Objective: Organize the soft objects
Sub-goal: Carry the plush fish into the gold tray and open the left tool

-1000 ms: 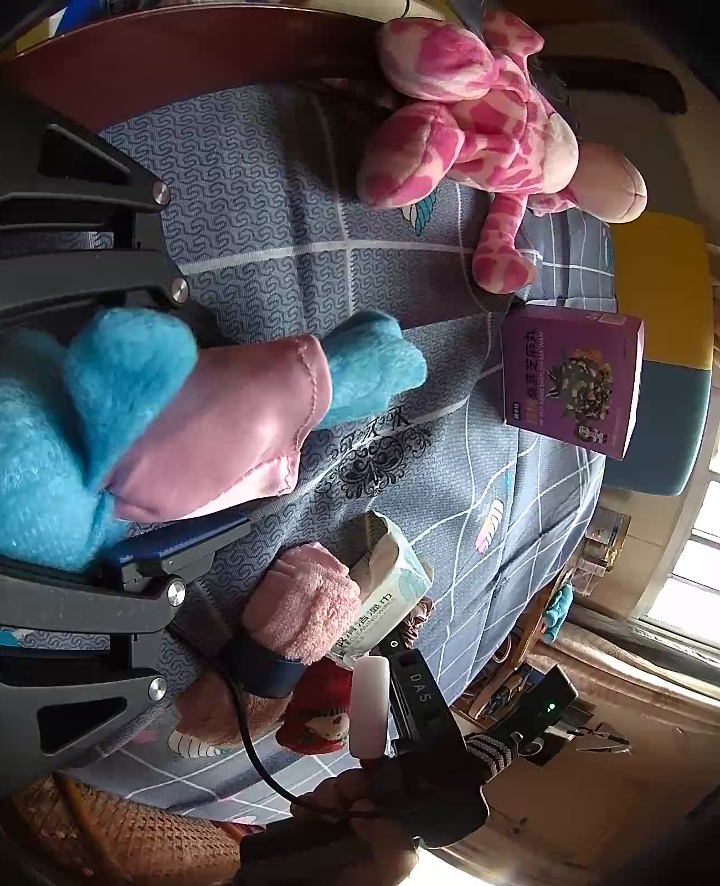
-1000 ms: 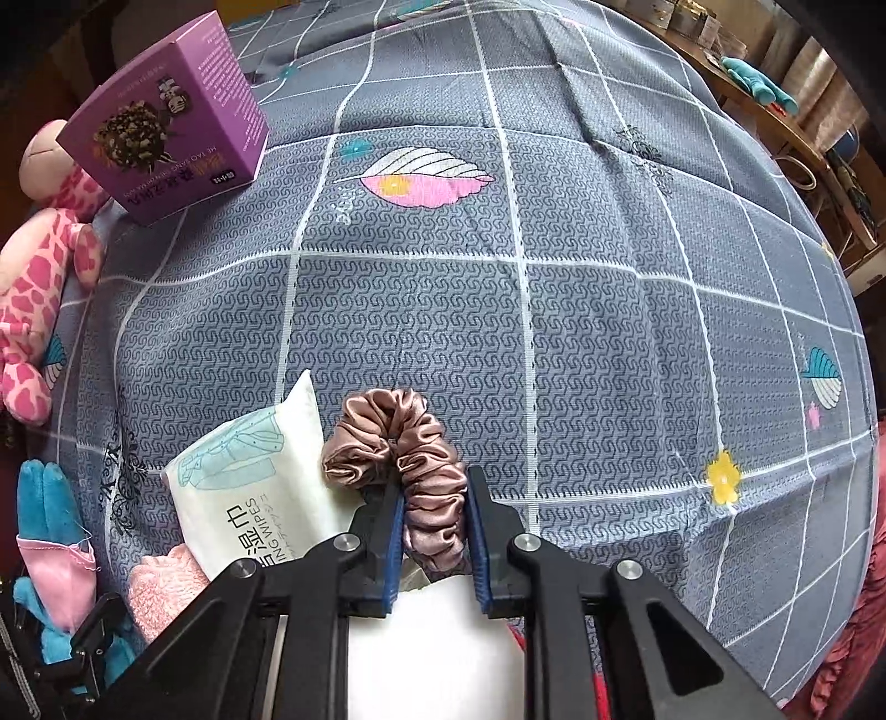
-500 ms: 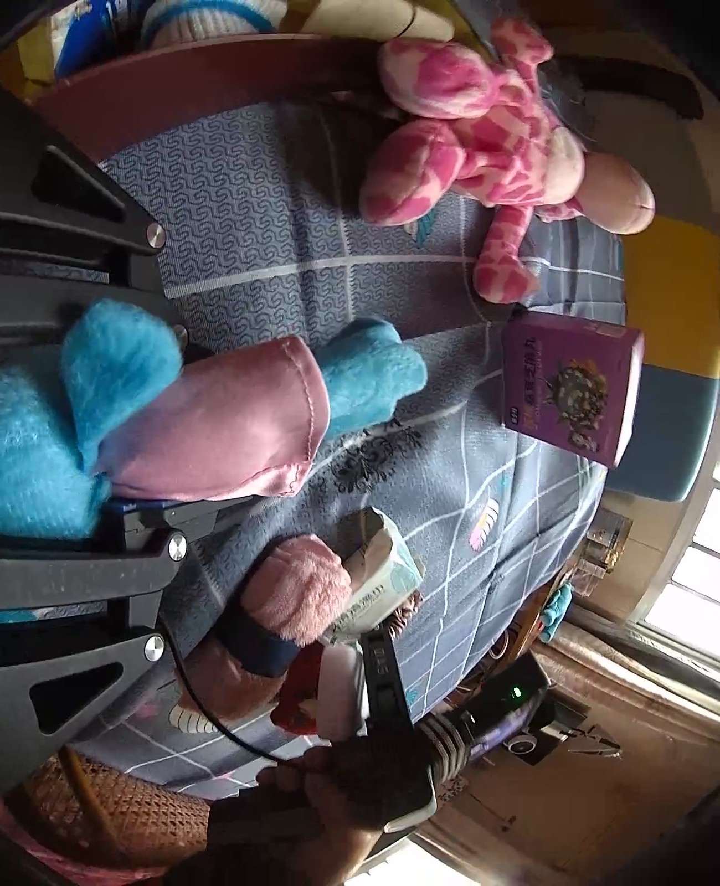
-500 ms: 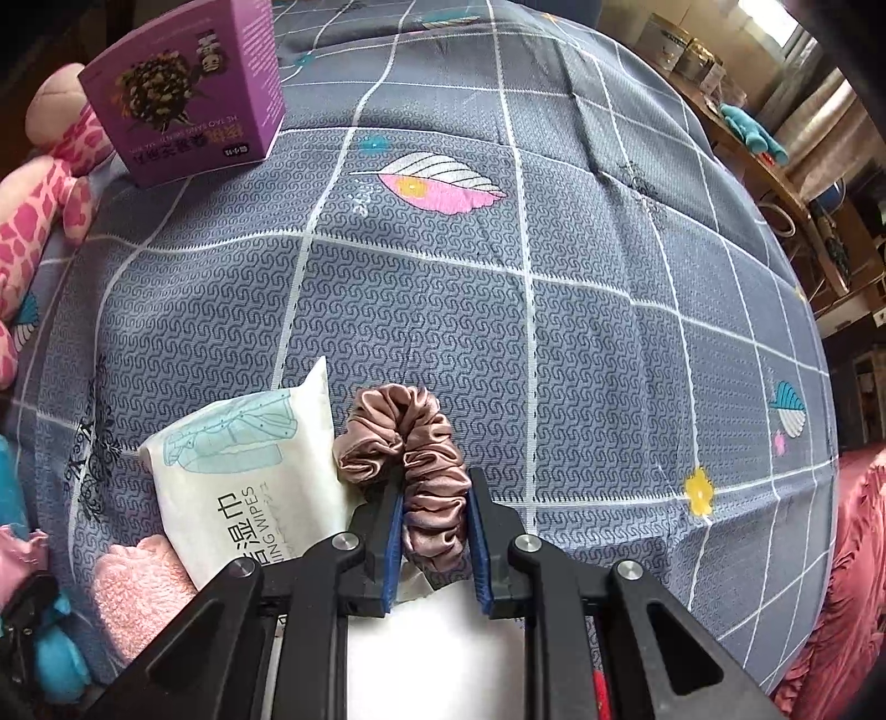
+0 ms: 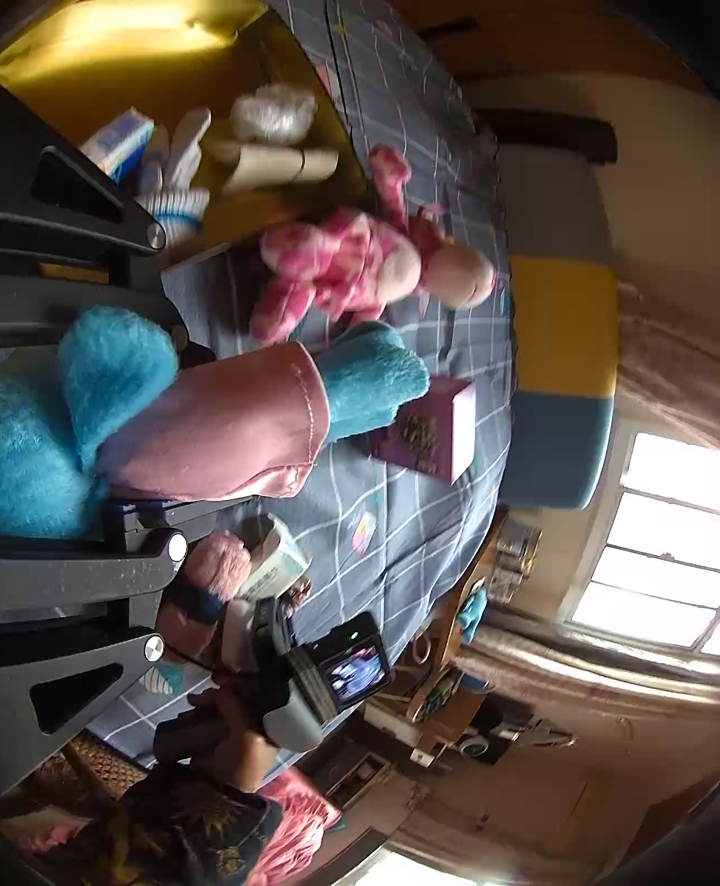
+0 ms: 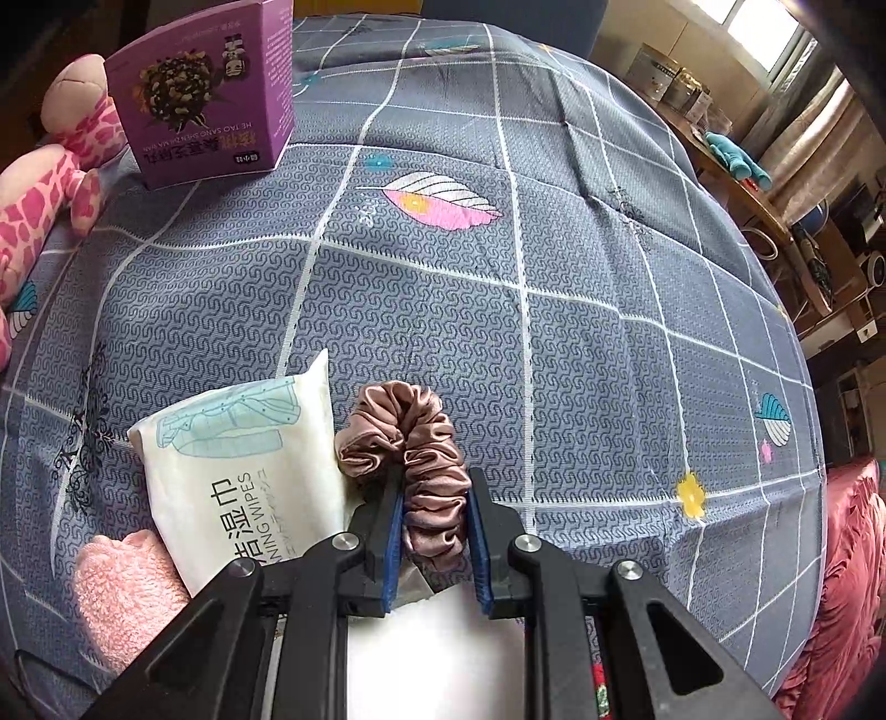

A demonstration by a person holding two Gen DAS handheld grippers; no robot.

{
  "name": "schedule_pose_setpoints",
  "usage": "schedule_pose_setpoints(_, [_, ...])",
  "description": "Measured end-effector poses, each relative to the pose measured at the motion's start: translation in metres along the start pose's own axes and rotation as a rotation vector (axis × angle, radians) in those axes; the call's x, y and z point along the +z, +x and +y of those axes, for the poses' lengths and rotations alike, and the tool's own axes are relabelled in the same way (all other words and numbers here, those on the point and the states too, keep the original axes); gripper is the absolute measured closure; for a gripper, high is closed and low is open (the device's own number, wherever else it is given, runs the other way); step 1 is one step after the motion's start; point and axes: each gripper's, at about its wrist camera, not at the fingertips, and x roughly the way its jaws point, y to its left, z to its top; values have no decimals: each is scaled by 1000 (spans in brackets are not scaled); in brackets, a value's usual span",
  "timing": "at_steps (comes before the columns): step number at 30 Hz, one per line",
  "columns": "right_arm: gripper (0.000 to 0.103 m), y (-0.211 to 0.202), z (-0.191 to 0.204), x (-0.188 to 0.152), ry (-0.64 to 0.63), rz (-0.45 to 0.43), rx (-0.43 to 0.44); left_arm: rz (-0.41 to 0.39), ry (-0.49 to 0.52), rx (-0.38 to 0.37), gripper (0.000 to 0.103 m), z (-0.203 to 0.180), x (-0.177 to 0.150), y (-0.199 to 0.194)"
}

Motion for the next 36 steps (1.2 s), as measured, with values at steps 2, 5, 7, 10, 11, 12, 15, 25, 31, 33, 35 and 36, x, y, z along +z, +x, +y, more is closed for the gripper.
schedule_pose_setpoints(2, [84,-2,2,1,-6,-7,-8,-13,-18,25,75,11,2,-7])
schedule_pose_setpoints(5, [84,-8,4,0,-13,-15,-19,-30,-43,55,75,27,3,-17])
schedule_pose_setpoints(7, [84,-9,5,1,-15,-18,-27,-40,-64,71,75,35,4,-24])
schedule_pose_setpoints(10, [85,-11,10,0,-24,-12,-40,-52,-90,87,75,47,3,-32])
schedule_pose_setpoints(11, [85,-11,11,0,-26,-13,-44,-54,-96,93,75,50,2,-34])
schedule_pose_setpoints(12, [85,-11,12,1,-27,-11,-47,-56,-104,97,75,54,1,-36])
schedule_pose_setpoints(15, [85,-12,17,1,-31,-9,-59,-57,-151,93,74,68,0,-40])
schedule_pose_setpoints(25, [87,-17,26,3,-37,-9,-70,-39,-403,221,74,184,-15,-53])
schedule_pose_setpoints(31, [87,-18,23,0,-30,-16,-59,46,-477,300,74,235,-28,-28])
schedule_pose_setpoints(33, [87,-18,22,0,-32,-15,-58,74,-482,319,73,242,-30,-14])
schedule_pose_setpoints(35, [87,-17,21,0,-31,-16,-58,107,-473,339,70,245,-29,0])
schedule_pose_setpoints(36, [87,-17,20,0,-30,-16,-59,125,-469,334,67,246,-28,6])
